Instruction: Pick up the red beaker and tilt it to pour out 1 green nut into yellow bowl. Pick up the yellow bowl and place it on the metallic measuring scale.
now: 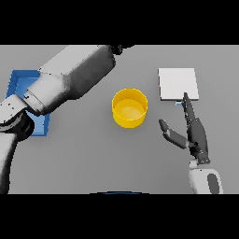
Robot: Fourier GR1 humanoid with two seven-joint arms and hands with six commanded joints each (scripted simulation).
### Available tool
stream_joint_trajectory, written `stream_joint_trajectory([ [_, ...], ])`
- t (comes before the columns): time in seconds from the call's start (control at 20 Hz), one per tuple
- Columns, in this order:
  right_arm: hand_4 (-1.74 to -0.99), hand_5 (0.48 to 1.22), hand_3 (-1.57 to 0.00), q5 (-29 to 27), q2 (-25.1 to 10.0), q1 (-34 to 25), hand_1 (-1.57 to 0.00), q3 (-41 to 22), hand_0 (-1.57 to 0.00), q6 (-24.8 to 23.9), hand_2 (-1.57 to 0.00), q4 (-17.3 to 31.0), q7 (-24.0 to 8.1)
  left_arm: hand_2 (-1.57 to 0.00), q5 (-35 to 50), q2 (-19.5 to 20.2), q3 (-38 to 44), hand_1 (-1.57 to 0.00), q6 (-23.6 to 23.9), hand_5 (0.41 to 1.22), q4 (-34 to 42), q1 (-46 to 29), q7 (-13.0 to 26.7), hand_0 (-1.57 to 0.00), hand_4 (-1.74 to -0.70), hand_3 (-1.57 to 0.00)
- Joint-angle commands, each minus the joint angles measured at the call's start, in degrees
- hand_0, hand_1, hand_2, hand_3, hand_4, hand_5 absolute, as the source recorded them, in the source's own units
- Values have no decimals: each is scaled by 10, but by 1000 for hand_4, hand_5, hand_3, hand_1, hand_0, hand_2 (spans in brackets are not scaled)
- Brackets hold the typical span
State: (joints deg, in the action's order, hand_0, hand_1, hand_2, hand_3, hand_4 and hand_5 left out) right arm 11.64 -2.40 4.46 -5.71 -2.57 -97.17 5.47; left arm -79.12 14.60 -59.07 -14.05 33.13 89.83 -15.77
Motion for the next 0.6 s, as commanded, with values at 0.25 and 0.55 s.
stream_joint_trajectory([
  [0.25,-1102,572,1,-17,-9,-6,1,1,1,21,1,7,22,-1571,125,55,191,-1571,-21,1221,-129,74,73,-1571,-1731,-1523],
  [0.55,-1118,595,1,-18,-15,-19,1,2,1,23,1,14,25,-1571,344,162,431,-1571,-7,1221,-222,33,126,-1571,-1738,-1538],
])
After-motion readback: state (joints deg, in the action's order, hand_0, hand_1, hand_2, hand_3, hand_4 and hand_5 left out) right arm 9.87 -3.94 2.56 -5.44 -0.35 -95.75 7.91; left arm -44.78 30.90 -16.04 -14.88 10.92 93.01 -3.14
